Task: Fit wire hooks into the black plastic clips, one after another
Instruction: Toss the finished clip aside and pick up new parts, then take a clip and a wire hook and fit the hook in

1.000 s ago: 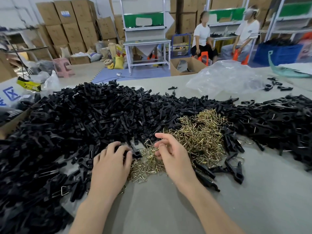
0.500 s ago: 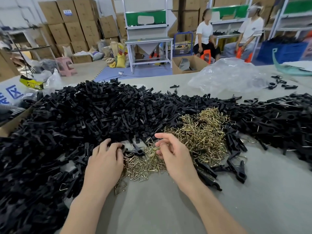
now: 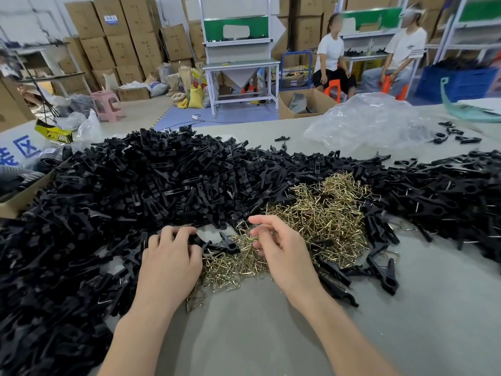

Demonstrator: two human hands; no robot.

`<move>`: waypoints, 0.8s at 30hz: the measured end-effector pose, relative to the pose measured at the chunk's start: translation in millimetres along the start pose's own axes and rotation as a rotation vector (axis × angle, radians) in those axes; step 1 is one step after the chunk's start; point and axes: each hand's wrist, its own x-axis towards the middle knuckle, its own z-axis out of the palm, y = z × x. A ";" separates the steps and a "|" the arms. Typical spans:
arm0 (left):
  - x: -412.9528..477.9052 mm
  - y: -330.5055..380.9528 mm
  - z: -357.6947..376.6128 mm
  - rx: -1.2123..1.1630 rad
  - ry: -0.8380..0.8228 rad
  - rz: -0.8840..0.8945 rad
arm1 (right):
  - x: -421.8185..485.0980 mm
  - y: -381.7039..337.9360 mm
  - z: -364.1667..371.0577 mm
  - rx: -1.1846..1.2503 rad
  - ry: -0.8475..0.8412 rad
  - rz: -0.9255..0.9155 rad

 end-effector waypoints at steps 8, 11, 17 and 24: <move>0.1 0.0 -3.1 -0.011 -0.052 0.016 | -1.2 -1.1 -0.3 -0.009 -0.009 -0.006; -0.7 2.1 -2.5 -0.064 -0.010 -0.016 | -1.4 -1.3 -0.7 -0.013 -0.011 -0.010; -0.6 -2.2 1.8 0.026 0.000 0.088 | -2.1 -1.5 -0.7 -0.016 -0.011 -0.013; 4.3 -0.7 5.9 -0.227 0.072 0.049 | -1.7 -2.8 -0.4 -0.018 -0.011 -0.015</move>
